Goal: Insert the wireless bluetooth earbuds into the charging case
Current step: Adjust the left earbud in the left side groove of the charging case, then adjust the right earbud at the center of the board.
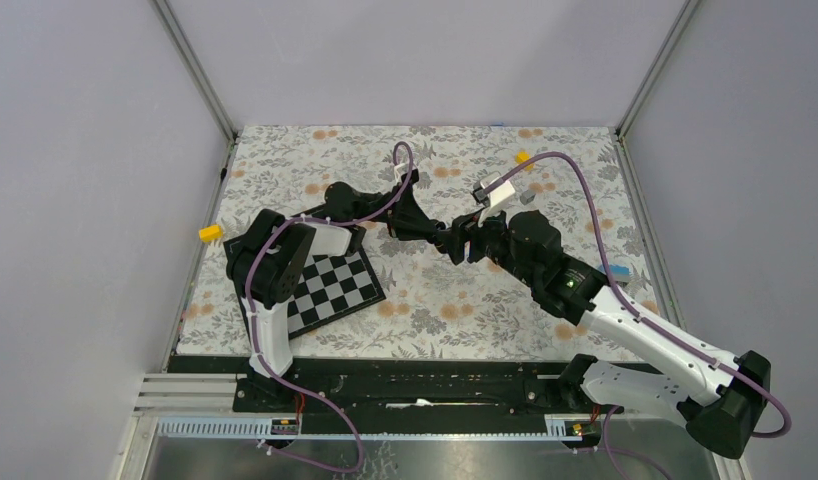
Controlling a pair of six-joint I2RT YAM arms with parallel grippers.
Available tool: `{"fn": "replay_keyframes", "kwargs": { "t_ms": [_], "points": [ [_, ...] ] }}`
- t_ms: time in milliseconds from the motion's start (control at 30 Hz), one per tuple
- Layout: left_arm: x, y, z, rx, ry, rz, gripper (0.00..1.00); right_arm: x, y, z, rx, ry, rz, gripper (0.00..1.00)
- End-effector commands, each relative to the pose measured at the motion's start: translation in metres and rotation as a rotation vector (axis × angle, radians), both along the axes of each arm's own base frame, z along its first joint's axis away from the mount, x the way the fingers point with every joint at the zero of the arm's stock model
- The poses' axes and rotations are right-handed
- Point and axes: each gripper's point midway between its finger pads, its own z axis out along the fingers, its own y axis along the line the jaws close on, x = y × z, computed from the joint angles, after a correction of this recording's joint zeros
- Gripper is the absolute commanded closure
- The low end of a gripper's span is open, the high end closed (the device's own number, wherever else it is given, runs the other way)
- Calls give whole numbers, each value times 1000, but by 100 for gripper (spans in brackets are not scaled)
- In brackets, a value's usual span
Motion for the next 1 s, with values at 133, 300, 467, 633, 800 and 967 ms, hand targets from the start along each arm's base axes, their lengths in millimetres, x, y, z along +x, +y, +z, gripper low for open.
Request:
{"fn": "replay_keyframes", "kwargs": {
  "t_ms": [133,300,467,633,800,967],
  "points": [
    [-10,6,39,-8,105,-40,100,8,-15,19,59,-30,-108,25],
    [-12,6,37,-5,67,-34,100,25,-68,5,37,7,-344,12],
    [1,6,5,56,22,45,100,45,-122,-45,-35,202,-497,2],
    [33,7,-70,434,-145,190,100,46,-185,-117,11,522,-753,0],
    [36,13,-85,573,-271,211,100,30,-212,-161,69,652,-889,2],
    [23,18,-110,658,-358,210,100,21,-242,-189,97,690,-1002,16]
  ]
}}
